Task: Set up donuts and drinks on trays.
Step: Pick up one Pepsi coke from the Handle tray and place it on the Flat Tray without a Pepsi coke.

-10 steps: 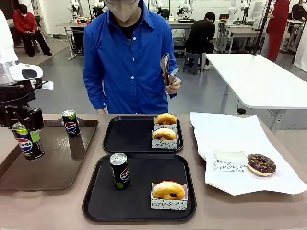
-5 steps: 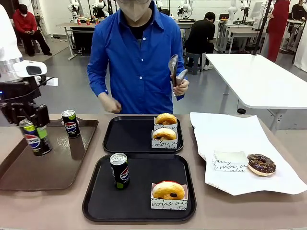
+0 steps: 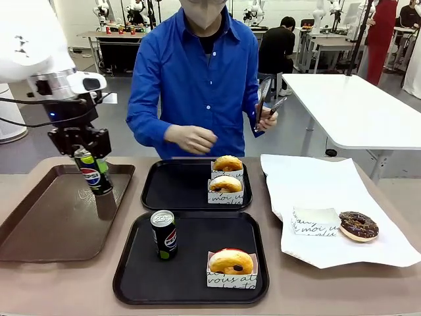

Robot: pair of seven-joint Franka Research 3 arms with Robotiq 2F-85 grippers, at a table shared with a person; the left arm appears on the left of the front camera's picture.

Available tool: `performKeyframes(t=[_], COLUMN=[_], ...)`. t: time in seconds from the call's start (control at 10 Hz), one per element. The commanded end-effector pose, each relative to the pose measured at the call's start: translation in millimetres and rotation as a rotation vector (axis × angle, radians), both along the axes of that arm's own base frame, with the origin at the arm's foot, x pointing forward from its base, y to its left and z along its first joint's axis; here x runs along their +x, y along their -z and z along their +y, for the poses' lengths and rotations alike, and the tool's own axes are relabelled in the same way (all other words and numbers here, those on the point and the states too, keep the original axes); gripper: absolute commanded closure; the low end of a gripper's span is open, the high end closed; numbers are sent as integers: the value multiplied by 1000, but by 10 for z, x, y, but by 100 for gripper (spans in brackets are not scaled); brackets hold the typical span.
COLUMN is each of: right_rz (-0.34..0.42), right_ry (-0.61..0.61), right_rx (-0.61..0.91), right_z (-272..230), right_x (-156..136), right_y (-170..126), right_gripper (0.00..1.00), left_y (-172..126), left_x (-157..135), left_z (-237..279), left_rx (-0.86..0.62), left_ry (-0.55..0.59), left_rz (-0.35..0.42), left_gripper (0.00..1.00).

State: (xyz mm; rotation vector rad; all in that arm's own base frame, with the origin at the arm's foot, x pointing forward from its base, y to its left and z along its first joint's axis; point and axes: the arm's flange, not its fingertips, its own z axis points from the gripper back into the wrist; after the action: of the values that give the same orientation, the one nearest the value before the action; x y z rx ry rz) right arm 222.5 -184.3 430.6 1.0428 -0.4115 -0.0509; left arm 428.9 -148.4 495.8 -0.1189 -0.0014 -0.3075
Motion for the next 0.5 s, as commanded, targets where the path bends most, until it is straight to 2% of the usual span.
performKeyframes(t=[0.0,0.2,0.4], right_rz=[-7,-7,-7], right_ry=[-5,-5,-5], right_rx=[7,7,7], right_z=[-1,-1,-1], right_x=[4,4,4], right_y=[1,1,1], right_gripper=[0,0,0], left_y=[-8,64,135], left_x=[122,191,-36], left_z=[-142,-211,45], left_rx=[-15,5,21], left_ry=[-2,11,56], left_rz=[-14,5,81], left_gripper=[42,42,42])
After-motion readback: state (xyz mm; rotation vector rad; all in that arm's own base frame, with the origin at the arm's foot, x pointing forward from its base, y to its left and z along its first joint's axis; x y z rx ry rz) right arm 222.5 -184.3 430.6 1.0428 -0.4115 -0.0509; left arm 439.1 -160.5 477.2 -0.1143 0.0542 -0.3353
